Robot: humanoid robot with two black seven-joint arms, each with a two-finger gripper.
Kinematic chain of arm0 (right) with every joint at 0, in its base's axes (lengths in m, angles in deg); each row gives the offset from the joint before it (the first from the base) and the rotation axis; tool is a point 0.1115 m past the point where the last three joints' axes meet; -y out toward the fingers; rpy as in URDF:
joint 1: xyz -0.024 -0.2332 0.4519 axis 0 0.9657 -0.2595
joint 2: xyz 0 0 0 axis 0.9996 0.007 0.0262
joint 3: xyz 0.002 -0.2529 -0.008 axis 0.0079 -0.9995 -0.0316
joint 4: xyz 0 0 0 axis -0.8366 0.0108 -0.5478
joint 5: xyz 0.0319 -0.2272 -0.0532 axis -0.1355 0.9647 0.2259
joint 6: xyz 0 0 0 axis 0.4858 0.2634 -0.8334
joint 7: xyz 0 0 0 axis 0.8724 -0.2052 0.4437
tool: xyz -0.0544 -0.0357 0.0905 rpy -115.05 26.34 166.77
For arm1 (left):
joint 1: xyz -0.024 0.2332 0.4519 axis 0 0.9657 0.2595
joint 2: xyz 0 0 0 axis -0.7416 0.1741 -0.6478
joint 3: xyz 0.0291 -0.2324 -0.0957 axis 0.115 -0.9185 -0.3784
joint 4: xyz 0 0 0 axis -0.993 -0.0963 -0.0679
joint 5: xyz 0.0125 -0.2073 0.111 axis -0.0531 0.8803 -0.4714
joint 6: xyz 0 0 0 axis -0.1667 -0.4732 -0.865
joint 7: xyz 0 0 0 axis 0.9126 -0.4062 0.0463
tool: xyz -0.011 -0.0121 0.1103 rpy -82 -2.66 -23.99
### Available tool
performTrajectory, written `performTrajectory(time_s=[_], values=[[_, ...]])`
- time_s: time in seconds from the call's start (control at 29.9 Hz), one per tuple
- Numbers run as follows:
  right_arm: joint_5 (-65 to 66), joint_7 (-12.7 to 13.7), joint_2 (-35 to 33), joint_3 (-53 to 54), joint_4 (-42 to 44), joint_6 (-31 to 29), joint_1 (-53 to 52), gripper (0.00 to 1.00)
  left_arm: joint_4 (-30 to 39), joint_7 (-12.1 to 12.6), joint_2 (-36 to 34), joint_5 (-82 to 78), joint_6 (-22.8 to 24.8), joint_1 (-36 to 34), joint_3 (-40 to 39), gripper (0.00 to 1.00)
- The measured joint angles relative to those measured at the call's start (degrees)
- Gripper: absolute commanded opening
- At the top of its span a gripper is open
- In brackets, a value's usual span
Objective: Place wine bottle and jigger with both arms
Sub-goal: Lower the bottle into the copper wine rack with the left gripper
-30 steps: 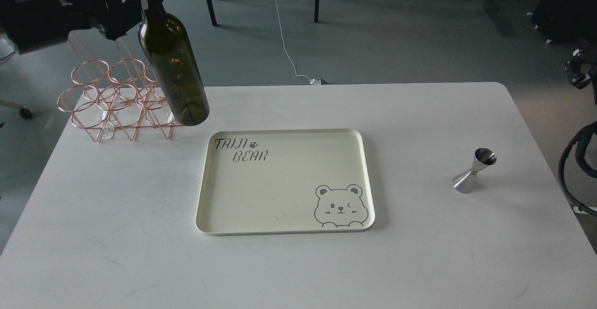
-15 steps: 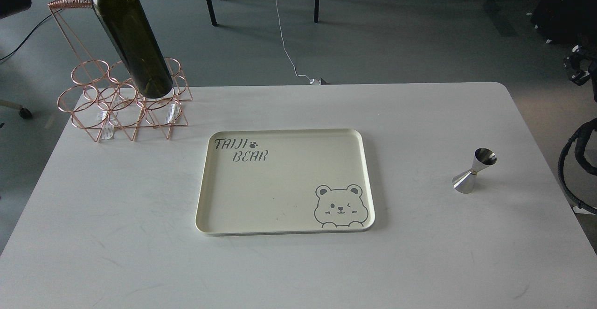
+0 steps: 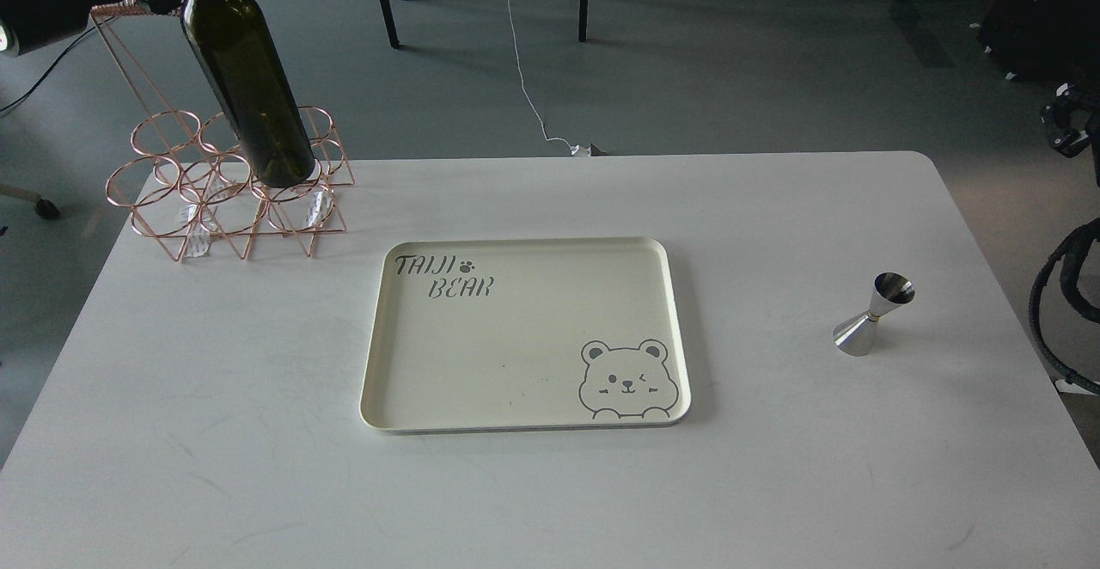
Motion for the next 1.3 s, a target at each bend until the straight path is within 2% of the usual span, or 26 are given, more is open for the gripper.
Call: performTrajectory(time_s=[0.7,0.97,1.3], values=[[0.0,0.0,0.2,0.0,0.0,0.0,0.0,0.99,-2.3,0.1,1.4,0.0,-0.4,2.0,0.1,0.15],[0.0,0.0,0.3,0.0,0.0,0.0,0.0,0.99,-3.5,0.1,2.2,0.0,-2.4,4.0,0.1,0.16],[0.0,0.0,0.3,0.0,0.0,0.0,0.0,0.99,-5.8,-0.3,3.9,0.5,-2.7,4.2,2.9,0.17]])
